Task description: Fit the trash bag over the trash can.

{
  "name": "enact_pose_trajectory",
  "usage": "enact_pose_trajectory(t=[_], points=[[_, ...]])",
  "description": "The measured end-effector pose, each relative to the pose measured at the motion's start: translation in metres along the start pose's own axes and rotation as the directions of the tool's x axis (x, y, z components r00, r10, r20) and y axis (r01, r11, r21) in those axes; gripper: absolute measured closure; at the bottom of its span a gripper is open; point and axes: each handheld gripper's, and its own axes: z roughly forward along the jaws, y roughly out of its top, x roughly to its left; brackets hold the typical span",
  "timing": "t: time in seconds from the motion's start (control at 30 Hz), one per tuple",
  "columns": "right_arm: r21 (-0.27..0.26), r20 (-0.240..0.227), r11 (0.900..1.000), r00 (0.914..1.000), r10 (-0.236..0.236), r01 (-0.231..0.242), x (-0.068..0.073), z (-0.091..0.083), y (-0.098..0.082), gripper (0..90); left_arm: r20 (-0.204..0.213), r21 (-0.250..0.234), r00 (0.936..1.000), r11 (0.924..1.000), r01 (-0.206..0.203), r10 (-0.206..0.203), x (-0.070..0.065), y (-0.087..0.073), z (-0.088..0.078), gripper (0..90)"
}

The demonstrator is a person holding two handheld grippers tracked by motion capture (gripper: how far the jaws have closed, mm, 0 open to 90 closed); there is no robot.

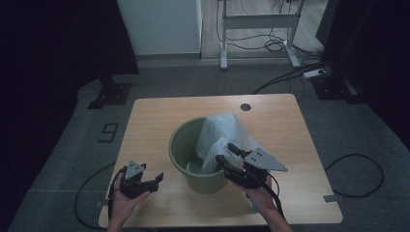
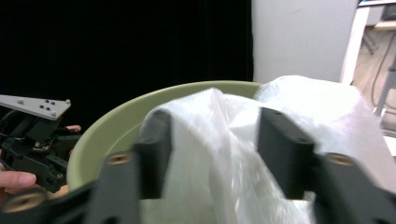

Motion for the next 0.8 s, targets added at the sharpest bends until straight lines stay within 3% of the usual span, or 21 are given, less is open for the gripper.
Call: enact_pose_trajectory(t=[0.13,0.33,0.8], points=[[-0.029,0.008,0.999,0.9998,0.018,-0.018,0.0,-0.018,-0.006,30.7,-0.003,0.006,1.0,1.0,0.004,-0.004,0.001,-0.001,0.001,20.7],[-0.044,0.073,0.998,0.9965,0.041,-0.038,-0.001,-0.045,-0.02,26.3,-0.006,0.014,1.0,0.9999,0.004,-0.004,0.001,-0.003,0.004,20.7],[0.094,0.214,0.993,0.9759,0.043,-0.065,-0.012,-0.06,-0.082,24.2,-0.013,0.022,0.9999,0.9998,0.005,-0.005,0.001,-0.006,0.006,20.7]])
